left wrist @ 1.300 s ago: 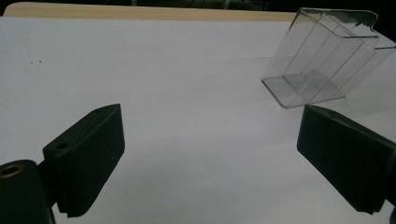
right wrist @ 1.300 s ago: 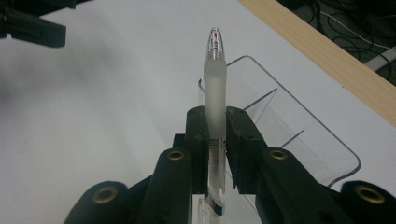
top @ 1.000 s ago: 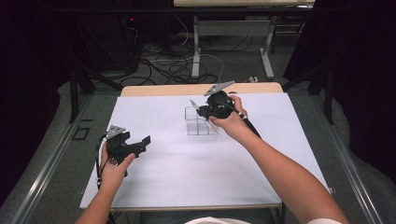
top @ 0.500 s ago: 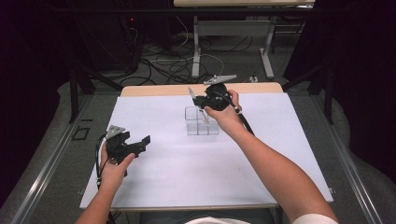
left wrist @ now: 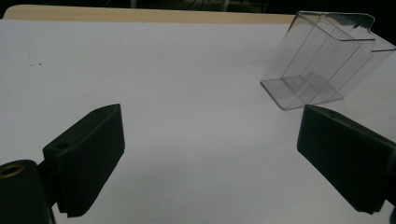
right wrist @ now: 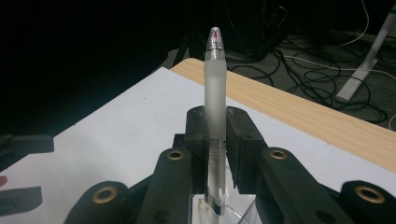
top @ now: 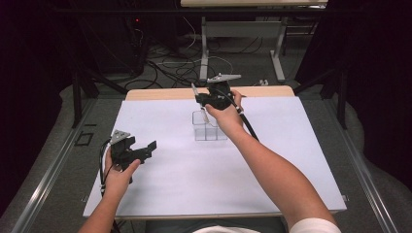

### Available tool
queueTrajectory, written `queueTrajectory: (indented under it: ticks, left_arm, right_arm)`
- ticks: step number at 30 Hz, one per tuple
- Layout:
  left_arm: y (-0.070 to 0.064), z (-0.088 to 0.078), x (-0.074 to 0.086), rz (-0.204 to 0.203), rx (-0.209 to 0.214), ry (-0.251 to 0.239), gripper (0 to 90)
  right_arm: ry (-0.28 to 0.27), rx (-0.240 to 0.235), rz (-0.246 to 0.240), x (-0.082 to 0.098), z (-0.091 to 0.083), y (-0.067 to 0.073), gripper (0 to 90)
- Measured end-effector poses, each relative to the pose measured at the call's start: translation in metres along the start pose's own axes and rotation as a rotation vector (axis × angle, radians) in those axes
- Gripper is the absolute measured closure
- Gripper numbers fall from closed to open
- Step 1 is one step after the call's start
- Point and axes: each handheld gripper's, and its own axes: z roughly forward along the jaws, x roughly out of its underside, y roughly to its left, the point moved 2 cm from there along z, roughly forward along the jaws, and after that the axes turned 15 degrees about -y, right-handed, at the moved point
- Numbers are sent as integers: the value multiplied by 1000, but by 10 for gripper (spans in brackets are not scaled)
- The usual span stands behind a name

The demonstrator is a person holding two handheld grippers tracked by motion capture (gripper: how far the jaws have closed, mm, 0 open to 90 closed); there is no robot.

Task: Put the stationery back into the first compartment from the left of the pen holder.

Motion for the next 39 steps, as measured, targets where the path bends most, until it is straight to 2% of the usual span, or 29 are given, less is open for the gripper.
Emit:
queueTrajectory:
  ticks: [7,13,20,32,39]
  left_arm:
    - [0,0,0,0,0,-2,77]
    - [0,0,0,-1,0,-1,77]
    - [1,0,0,0,-2,-4,76]
    - [2,-1,0,-5,-1,-7,76]
    - [1,-1,0,-11,-3,-9,77]
  right_arm:
    - [-17,29,-27,-1,12,4,793]
    - [-29,49,-26,1,19,4,793]
    - [-26,64,-8,9,26,0,792]
    - [-4,83,-3,20,35,-5,792]
    - [10,77,-7,25,37,-5,793]
